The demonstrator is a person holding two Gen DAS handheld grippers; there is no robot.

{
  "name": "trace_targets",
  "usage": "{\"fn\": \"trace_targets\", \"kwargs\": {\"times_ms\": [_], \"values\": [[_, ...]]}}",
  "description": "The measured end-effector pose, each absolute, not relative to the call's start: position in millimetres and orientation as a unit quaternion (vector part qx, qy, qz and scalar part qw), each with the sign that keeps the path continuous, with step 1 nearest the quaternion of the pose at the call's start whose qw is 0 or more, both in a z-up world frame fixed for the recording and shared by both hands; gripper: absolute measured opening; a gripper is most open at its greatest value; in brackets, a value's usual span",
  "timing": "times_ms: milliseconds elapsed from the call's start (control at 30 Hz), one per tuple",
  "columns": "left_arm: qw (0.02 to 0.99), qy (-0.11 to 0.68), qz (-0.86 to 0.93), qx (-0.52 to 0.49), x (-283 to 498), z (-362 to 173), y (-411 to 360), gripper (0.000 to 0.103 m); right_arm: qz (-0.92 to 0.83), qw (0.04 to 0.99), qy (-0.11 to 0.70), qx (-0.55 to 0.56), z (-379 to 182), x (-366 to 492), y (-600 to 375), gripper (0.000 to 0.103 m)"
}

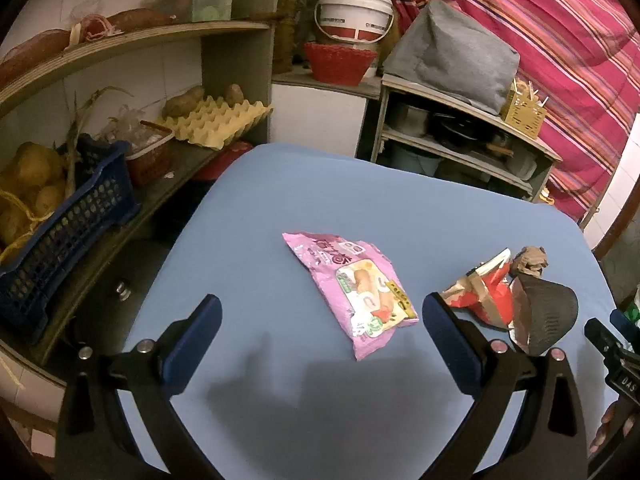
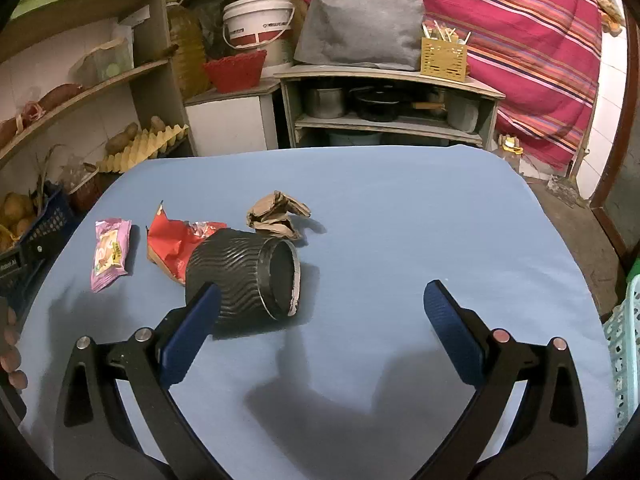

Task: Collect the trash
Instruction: 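Move both open tools back over the table toward the pink wrapper and black cup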

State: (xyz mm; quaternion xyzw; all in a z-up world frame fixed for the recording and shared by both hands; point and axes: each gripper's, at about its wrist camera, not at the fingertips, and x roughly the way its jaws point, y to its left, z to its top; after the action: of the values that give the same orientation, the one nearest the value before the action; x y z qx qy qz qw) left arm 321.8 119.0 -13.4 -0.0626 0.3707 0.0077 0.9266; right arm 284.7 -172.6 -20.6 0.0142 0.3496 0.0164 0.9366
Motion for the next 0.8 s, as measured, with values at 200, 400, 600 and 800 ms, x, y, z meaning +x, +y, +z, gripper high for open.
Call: {"fn": "trace_targets", "kwargs": {"times_ms": [200, 400, 600, 800], "values": [[0.926, 0.372, 0.010, -0.057, 324.6, -18.4, 118.8, 0.098, 0.015, 0.936, 0.351, 0.011, -22.4, 285.7, -170.0, 0.099], [0.925, 0.374, 0.009, -0.062, 328.3, -21.2, 121.4, 0.098, 0.017, 0.934, 0.356, 0.002, -29.6, 288.4, -157.8, 0.099], [0.923, 0.380, 0.016, -0.057, 334.8, -28.1, 120.6, 0.098, 0.018, 0.933, 0.360, -0.012, -35.3, 291.9, -145.7, 0.099], [0.921, 0.385, 0.023, -0.059, 342.0, -34.5, 122.1, 0.098, 0.029, 0.929, 0.368, -0.027, -43.1, 299.6, -123.1, 0.099]]}}
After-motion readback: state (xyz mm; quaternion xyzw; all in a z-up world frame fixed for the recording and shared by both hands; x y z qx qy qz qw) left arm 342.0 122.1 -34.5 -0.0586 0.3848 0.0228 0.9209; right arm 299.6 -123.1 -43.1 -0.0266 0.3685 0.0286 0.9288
